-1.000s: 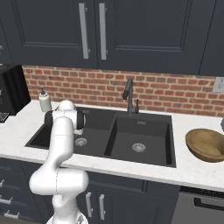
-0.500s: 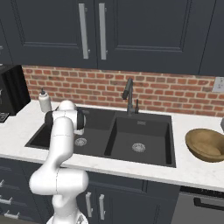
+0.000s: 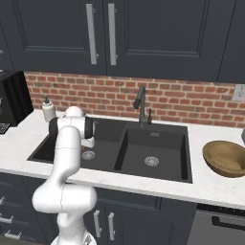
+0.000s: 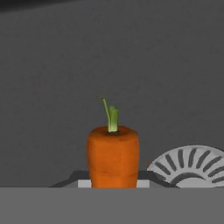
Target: Pick the carrot from the sink and place it in the bowl. Then pick the bowl and place it in the microwave. Then close the microwave door and press the start button.
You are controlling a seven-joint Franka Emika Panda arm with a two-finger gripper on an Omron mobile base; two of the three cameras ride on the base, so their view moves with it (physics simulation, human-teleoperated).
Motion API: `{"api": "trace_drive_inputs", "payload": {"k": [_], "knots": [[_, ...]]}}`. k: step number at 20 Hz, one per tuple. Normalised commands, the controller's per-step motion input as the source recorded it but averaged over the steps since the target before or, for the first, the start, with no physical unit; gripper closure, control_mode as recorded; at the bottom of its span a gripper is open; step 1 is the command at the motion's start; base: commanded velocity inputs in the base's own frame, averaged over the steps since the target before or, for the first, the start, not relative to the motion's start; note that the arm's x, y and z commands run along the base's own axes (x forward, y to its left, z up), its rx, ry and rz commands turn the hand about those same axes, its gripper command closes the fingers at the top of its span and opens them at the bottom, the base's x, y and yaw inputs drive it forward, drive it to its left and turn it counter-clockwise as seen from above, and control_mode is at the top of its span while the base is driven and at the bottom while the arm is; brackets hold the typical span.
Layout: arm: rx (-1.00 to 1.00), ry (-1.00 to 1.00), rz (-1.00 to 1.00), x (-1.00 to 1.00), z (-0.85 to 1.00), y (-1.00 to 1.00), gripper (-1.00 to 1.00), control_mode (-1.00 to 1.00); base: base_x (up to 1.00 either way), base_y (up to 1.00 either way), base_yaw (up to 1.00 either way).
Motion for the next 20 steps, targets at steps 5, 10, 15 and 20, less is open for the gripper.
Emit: {"api": "trace_drive_inputs", "payload": {"k": [5, 10, 15, 20], "knots": [[0.01, -0.03, -0.03, -0.5, 0.45, -0.2, 1.0, -1.0, 0.0, 0.0, 0.0], [0.0, -0.11, -0.03, -0.5, 0.4, 0.0, 1.0, -1.0, 0.0, 0.0, 0.0], [0.0, -0.13, -0.05, -0.41, 0.61, 0.0, 1.0, -1.0, 0.0, 0.0, 0.0], [0.0, -0.11, -0.07, -0.31, 0.66, 0.0, 1.0, -1.0, 0.0, 0.0, 0.0]]}}
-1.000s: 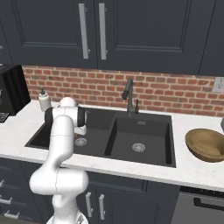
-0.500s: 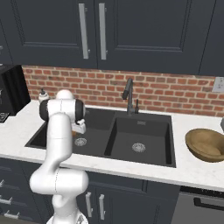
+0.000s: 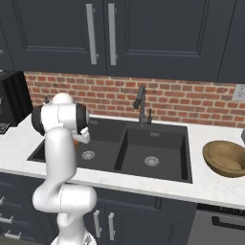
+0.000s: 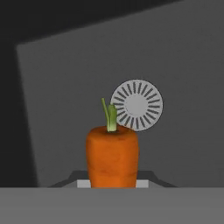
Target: Pick the carrot from the sink and place it in the bowl. Then pick the bowl and place it in the microwave. Then close the microwave door and press the start button.
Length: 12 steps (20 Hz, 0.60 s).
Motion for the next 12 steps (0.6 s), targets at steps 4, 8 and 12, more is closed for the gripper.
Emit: {"api": "trace_drive_inputs", "payload": {"k": [4, 8, 12], "knots": [[0.0, -0.15, -0.07, -0.34, 0.64, 0.0, 1.0, -1.0, 0.0, 0.0, 0.0], [0.0, -0.13, -0.07, -0.39, 0.62, 0.0, 1.0, -1.0, 0.0, 0.0, 0.0], [0.0, -0.16, -0.07, -0.44, 0.59, 0.0, 1.0, -1.0, 0.0, 0.0, 0.0]]}}
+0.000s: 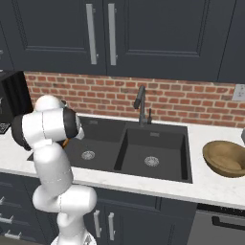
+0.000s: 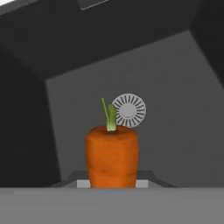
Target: Pick the carrot from the sink and place it in the bowl. Then pick the bowl and place it in the microwave. Then close the microwave door and press the start button.
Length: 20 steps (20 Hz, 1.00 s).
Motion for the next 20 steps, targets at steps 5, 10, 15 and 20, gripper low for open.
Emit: {"api": "trace_drive_inputs", "payload": {"k": [5, 10, 15, 20], "knots": [[0.0, -0.12, -0.07, -0.46, 0.72, -0.02, 1.0, -1.0, 0.0, 0.0, 0.0], [0.0, 0.0, -0.1, -0.55, 0.88, -0.14, 1.0, -1.0, 0.0, 0.0, 0.0], [0.0, 0.12, -0.09, -0.47, 0.97, -0.45, 1.0, -1.0, 0.0, 0.0, 0.0], [-0.01, 0.07, -0.03, -0.63, 0.69, -0.71, 1.0, -1.0, 0.0, 0.0, 0.0]]}}
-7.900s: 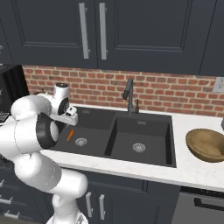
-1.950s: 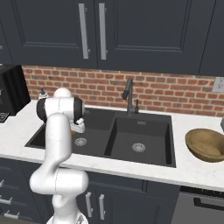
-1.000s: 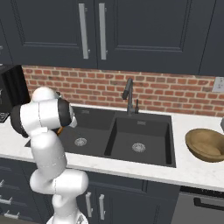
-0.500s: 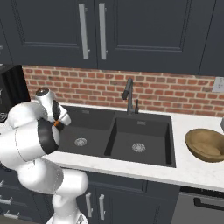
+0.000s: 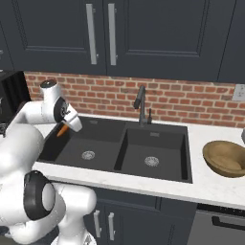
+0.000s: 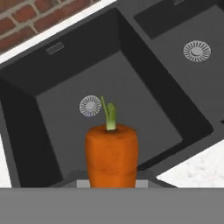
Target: Pick the carrot from the sink and place it in the bowl. Then pick the bowl and place it in the microwave. Then close the microwave door and press the start button.
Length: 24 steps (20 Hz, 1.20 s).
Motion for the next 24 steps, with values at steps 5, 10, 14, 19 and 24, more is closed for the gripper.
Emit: {"api": "trace_drive_inputs", "payload": {"k": [5, 10, 14, 19, 24], "knots": [[-0.04, 0.0, 0.0, -0.92, 0.36, -0.83, 1.0, -1.0, 0.0, 0.0, 0.0], [-0.04, 0.0, 0.0, -0.74, 0.21, -0.99, 1.0, -1.0, 0.0, 0.0, 0.0], [-0.02, 0.0, 0.0, -0.37, 0.16, -1.0, 1.0, -1.0, 0.0, 0.0, 0.0], [0.0, 0.06, 0.0, -0.12, 0.05, -1.0, 1.0, -1.0, 0.0, 0.0, 0.0], [0.0, 0.09, 0.0, 0.12, 0.0, -1.0, 1.0, -1.0, 0.0, 0.0, 0.0]]}}
